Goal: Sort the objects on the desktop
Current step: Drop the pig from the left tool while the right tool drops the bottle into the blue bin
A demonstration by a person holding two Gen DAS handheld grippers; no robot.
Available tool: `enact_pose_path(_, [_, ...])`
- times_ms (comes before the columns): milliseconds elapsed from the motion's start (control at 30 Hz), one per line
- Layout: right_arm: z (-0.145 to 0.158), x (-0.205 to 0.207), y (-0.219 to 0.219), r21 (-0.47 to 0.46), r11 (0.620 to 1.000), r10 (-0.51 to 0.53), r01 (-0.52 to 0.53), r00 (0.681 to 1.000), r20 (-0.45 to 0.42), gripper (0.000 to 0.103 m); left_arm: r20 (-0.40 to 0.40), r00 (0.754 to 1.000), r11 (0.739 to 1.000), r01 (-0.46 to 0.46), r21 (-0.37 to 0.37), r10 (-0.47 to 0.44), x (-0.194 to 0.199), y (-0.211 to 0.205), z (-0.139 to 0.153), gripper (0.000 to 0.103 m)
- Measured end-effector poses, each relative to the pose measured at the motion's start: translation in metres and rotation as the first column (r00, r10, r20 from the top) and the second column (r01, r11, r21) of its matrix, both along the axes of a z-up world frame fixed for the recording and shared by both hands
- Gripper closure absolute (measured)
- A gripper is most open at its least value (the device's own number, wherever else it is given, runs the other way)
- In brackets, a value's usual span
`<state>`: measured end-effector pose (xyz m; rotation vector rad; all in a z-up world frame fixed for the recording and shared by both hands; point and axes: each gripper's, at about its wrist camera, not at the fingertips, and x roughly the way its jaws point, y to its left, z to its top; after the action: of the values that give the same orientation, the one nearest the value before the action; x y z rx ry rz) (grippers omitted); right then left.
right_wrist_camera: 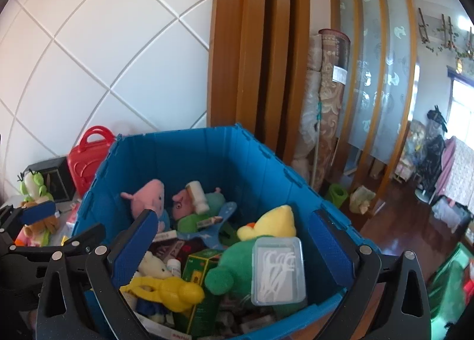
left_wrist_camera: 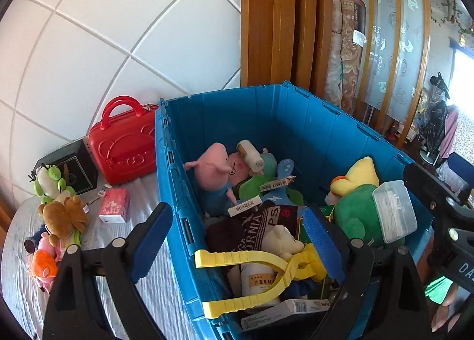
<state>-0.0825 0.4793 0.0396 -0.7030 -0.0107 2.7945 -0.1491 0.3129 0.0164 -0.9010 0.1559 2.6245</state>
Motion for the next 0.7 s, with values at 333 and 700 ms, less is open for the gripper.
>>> enact_pose_path(333, [-0.002,0.011,-0.003,-0.011,0.999,-0.035,0.035,0.999,0.016,0.0,-0.007,1.0,1.0,0.003,0.013,-0.002,0.008,-0.009,0.002,0.012])
enact_pose_path(700, [-0.009,0.018,-0.025,-0.025,1.0,-0.014,0.014,1.0,0.023,0.0,-0.002,1.0,1.0,-0.014,0.015,0.014,0.015,-0.034,0.005,0.012])
